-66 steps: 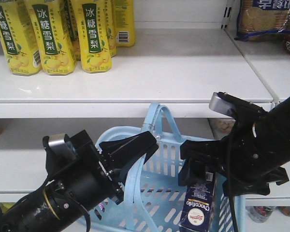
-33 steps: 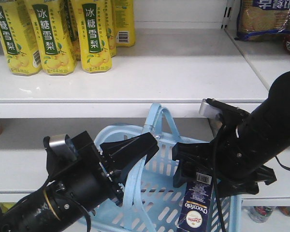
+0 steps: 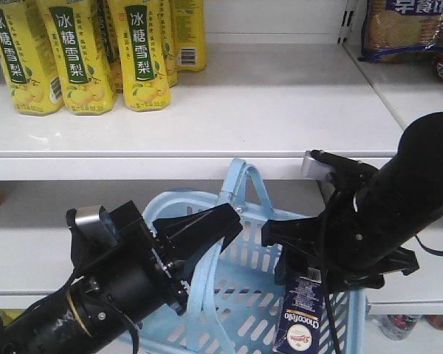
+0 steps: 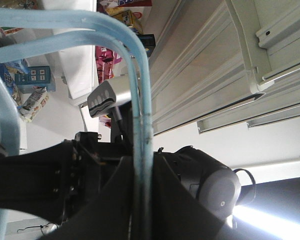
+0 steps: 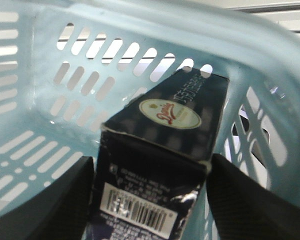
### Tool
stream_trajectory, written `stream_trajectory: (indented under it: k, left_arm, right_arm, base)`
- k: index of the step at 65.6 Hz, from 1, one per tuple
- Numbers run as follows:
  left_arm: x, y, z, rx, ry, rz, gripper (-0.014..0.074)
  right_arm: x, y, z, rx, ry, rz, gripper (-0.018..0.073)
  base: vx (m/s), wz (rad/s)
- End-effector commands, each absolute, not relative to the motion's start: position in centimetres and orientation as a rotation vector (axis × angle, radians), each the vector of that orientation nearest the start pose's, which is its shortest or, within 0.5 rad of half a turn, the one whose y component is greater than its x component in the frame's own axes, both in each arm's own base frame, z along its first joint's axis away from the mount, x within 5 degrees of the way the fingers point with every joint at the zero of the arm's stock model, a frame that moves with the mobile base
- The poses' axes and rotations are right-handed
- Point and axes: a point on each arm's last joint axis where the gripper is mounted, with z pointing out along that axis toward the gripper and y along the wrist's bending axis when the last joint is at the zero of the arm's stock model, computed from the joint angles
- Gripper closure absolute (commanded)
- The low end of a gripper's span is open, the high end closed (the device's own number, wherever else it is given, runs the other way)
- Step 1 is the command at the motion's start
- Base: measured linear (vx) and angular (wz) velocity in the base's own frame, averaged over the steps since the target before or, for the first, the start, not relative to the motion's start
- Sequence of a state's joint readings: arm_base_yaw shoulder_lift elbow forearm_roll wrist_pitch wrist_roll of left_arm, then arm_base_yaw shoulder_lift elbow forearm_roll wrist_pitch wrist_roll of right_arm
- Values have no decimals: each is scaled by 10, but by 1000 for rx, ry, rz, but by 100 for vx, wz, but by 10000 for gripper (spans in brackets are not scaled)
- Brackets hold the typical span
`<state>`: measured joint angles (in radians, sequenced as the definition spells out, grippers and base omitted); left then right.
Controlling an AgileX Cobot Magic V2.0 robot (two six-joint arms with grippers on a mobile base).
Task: Left arm holds basket, right arm returns cookies
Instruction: 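Close the right gripper on the box top and lift it out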
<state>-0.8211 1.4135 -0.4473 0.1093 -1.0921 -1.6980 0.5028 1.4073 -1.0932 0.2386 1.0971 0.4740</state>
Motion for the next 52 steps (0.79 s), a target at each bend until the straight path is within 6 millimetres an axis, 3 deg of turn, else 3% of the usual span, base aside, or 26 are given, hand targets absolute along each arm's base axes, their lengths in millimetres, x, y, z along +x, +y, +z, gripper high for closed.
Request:
stream_trajectory:
  k: [1,20,29,52]
  left_arm:
    - [184,-180,275,-711,1308,-2092,599]
    - [184,-180,275,-711,1308,-2092,599]
    - [184,-180,275,-711,1308,-2092,599]
    - [184,-180,275,-711,1308,-2092,599]
  right_arm:
    - [220,152,298,18,2934,505,155]
    - [221,153,292,-17,2956,424,160]
    - [222,151,291,-31,2950,388,204]
    - [226,151,292,-40,2907,379,518]
  base:
    - [0,0]
    - [0,0]
    - [0,0]
    - [0,0]
